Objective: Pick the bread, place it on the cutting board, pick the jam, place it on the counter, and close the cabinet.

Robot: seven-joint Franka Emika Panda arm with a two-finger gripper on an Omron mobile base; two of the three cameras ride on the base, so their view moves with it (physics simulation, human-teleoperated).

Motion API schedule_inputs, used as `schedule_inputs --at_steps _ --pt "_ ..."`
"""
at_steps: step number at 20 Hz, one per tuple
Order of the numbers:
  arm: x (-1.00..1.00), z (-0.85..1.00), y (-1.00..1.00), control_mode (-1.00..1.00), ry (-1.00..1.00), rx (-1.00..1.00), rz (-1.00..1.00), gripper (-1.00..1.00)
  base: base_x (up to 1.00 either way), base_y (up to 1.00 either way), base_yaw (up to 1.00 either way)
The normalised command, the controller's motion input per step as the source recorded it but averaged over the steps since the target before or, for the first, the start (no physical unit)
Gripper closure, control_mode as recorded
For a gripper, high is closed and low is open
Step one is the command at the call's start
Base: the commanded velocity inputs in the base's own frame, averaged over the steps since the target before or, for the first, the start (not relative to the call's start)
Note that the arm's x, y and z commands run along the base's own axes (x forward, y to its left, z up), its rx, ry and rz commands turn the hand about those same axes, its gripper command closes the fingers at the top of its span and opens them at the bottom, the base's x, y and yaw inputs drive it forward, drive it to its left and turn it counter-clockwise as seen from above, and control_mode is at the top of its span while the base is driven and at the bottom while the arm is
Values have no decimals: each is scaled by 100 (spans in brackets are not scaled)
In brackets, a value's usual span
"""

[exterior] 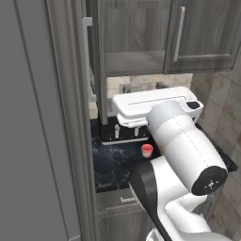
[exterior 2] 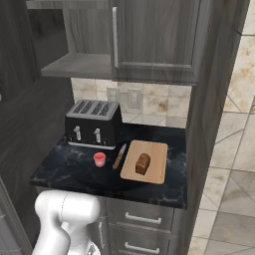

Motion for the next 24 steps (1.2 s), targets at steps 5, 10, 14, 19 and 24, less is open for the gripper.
schedule_inputs --at_steps 5,10,14,19,24 --pt "0 -7 22 -100 0 -1 5 -100 0 0 0" --pt "1 -7 20 -100 0 -1 6 -100 0 0 0" --pt "13 -3 17 -100 0 0 3 -100 0 0 0" --pt "4 -4 16 -100 0 0 2 -100 0 0 0" --pt "5 -6 15 -100 0 0 1 -100 0 0 0"
